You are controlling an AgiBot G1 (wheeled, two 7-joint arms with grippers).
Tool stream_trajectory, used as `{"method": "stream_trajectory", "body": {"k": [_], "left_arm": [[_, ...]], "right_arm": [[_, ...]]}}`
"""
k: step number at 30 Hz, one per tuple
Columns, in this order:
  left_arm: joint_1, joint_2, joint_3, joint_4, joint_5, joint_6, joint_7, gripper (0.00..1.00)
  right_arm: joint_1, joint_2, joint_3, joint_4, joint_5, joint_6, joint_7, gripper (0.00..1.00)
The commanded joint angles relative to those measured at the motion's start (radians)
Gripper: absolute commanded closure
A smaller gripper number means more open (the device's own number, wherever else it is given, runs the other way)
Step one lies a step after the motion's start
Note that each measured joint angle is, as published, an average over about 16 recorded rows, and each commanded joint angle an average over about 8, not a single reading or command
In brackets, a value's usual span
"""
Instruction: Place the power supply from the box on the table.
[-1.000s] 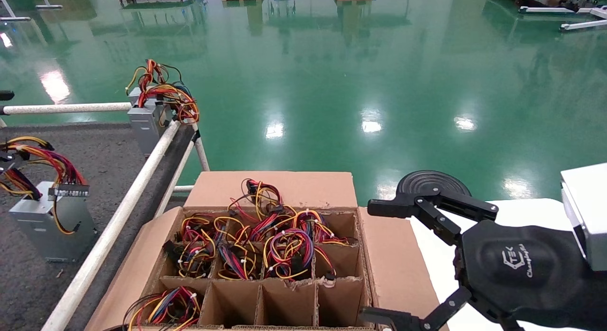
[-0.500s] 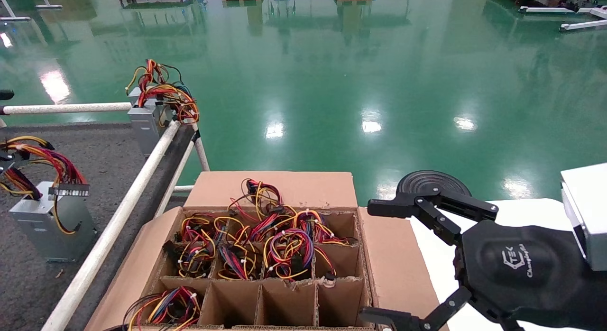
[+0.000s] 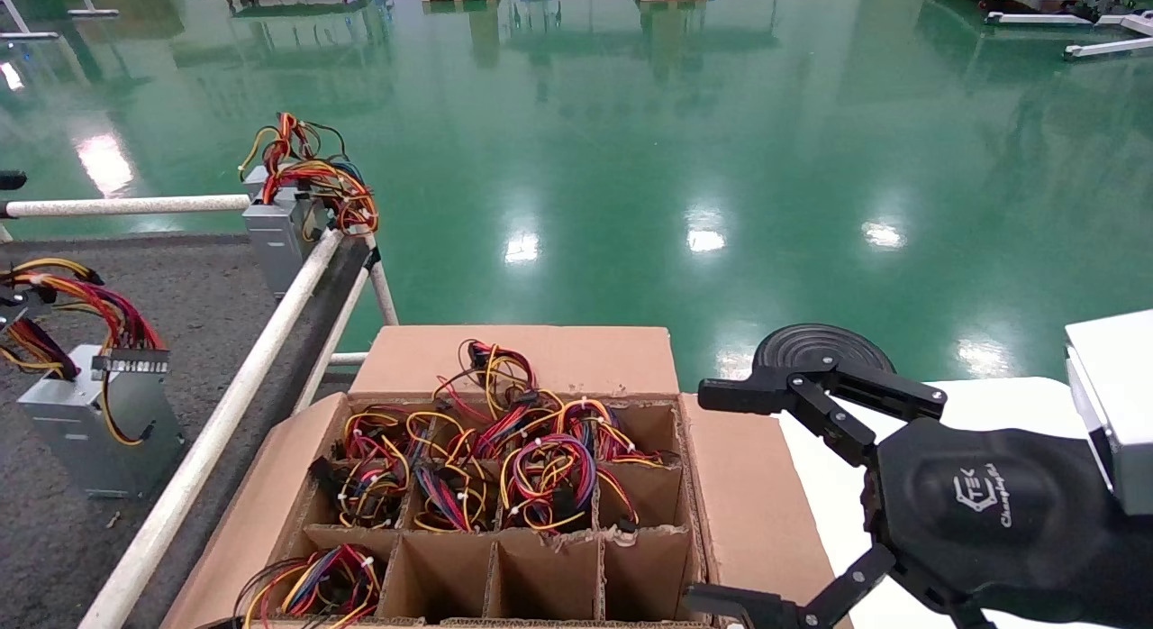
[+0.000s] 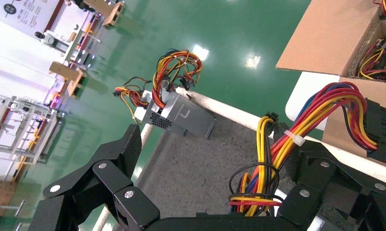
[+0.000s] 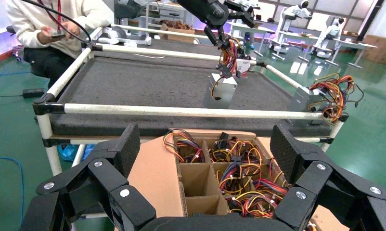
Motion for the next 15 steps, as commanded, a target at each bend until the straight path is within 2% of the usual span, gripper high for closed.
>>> {"method": "stream_trajectory", "body": {"k": [1, 15], "left_arm": [[0.000, 0.000, 0.000, 0.000, 0.000, 0.000, 0.000, 0.00], [-0.004, -0.025, 0.011, 0.013, 0.015, 0.003, -0.040, 0.00]], "right_arm": [[0.000, 0.000, 0.000, 0.000, 0.000, 0.000, 0.000, 0.00], [0.000, 0.000, 0.000, 0.000, 0.000, 0.000, 0.000, 0.00]]}}
